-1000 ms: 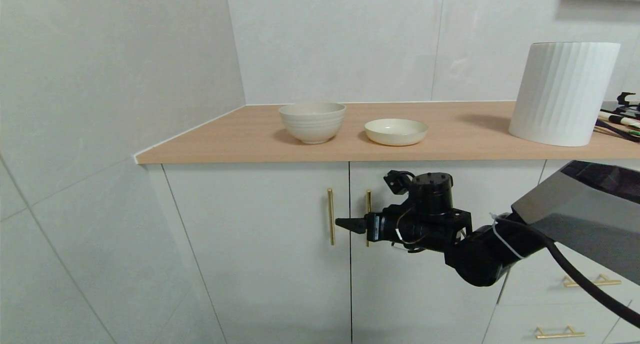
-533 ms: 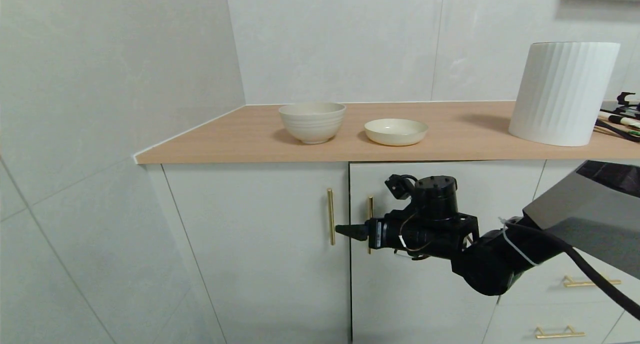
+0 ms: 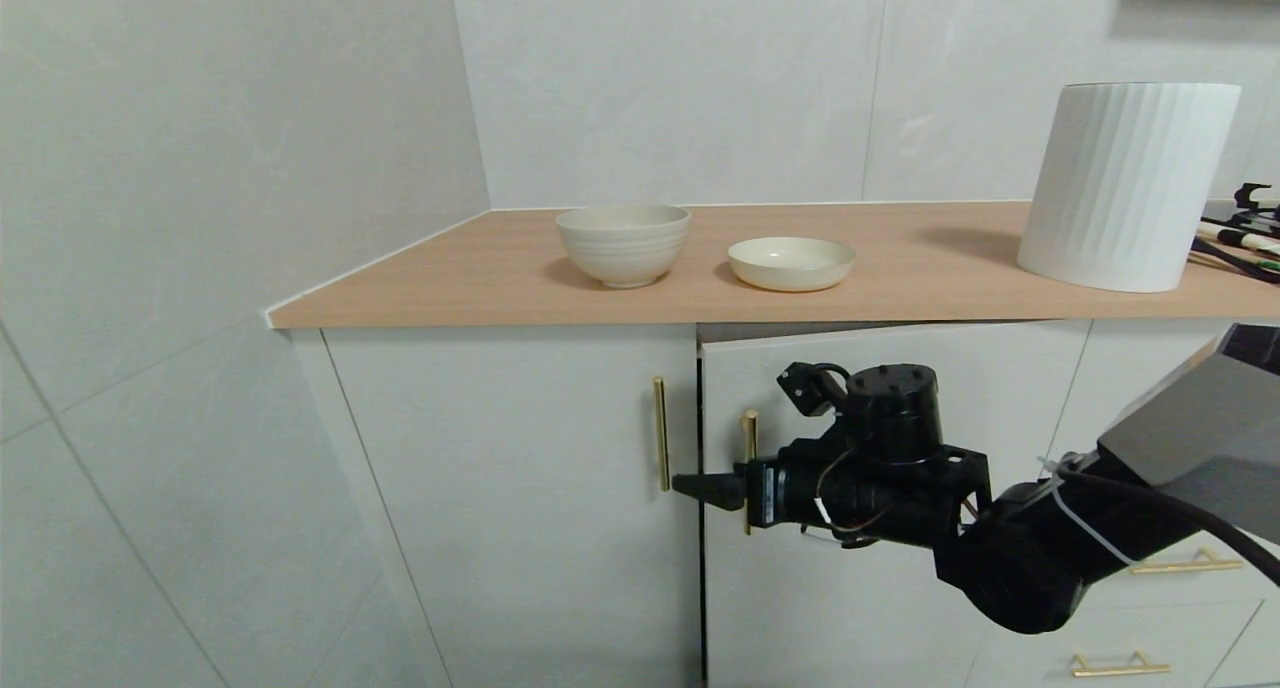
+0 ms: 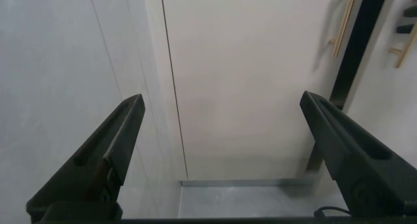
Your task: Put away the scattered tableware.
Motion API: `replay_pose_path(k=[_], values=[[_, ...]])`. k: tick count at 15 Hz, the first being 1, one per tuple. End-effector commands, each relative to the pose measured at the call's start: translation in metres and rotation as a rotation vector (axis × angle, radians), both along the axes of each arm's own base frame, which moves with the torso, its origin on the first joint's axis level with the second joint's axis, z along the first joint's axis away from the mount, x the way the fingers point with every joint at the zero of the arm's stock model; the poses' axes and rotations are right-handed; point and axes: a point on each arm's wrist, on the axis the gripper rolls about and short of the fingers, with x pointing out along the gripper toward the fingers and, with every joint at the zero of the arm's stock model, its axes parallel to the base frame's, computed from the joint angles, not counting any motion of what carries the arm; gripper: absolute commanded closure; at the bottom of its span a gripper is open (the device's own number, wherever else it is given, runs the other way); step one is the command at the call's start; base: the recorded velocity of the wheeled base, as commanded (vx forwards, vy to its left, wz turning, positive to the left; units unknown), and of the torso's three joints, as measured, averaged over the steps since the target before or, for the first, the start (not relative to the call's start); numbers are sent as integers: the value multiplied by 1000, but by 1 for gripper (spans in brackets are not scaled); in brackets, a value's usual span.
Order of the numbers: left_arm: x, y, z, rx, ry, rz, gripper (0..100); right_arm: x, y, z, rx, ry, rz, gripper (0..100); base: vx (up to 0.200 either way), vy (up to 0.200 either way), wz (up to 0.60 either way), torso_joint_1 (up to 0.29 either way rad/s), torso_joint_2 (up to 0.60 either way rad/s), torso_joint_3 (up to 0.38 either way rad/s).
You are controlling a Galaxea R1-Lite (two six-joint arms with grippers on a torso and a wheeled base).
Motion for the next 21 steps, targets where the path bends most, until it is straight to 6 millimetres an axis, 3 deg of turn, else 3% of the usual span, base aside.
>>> replay_pose_path(k=[1,3,6,7,10,12,13,14,17,19,20,21], values=[[0,0,0,-1,0,0,0,-12,-1,8,16,-18,23,0,0,0,0,0,0,0],[0,0,0,5,-1,0,0,-26,-3,1,0,1,44,0,0,0,0,0,0,0],[0,0,2,8,-11,-7,0,-26,-2,3,19,-22,44,0,0,0,0,0,0,0],[-7,-1,25,8,-77,-57,0,-26,-3,3,18,-21,44,0,0,0,0,0,0,0],[-6,-6,90,-17,49,-359,0,-27,-3,4,19,-22,46,0,0,0,0,0,0,0],[41,-11,142,-110,190,-513,0,-28,-4,4,19,-22,46,0,0,0,0,0,0,0],[54,-12,150,-125,209,-537,0,-28,-4,4,21,-24,46,0,0,0,0,0,0,0],[107,-15,160,-167,276,-593,0,-30,-5,2,20,-25,48,0,0,0,0,0,0,0],[185,-32,128,-194,395,-715,0,-33,-4,2,32,-42,54,0,0,0,0,0,0,0],[246,-57,75,-192,448,-784,0,-37,-2,0,28,-37,67,0,0,0,0,0,0,0],[253,-62,66,-192,453,-789,0,-37,-2,0,29,-36,66,0,0,0,0,0,0,0],[266,-72,45,-204,448,-762,0,-37,-1,-1,27,-33,68,0,0,0,0,0,0,0]])
